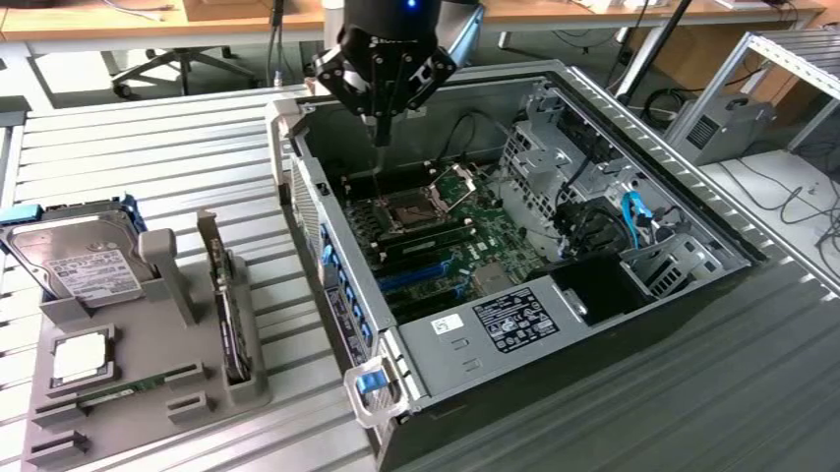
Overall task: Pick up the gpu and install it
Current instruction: 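Reach for the gpu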
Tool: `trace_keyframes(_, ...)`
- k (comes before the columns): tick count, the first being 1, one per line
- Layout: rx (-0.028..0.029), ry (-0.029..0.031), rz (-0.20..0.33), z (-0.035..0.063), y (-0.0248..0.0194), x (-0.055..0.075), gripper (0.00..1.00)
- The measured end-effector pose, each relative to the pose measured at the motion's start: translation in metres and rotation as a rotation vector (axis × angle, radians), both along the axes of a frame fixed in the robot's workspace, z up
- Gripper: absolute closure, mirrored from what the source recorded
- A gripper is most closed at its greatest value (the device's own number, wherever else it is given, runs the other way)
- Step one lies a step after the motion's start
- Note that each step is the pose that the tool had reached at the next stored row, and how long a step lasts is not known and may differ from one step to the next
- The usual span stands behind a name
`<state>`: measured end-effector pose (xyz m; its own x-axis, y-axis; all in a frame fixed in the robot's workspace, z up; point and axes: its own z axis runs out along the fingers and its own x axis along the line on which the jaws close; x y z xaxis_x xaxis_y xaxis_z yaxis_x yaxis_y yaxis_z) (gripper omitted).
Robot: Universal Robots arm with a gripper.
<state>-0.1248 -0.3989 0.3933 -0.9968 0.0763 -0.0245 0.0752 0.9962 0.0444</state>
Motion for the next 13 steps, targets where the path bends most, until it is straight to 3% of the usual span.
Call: trace_keyframes(13, 0.0000, 0.0000, 0.000, 0.0000, 0.0000, -0.0061, 0.89)
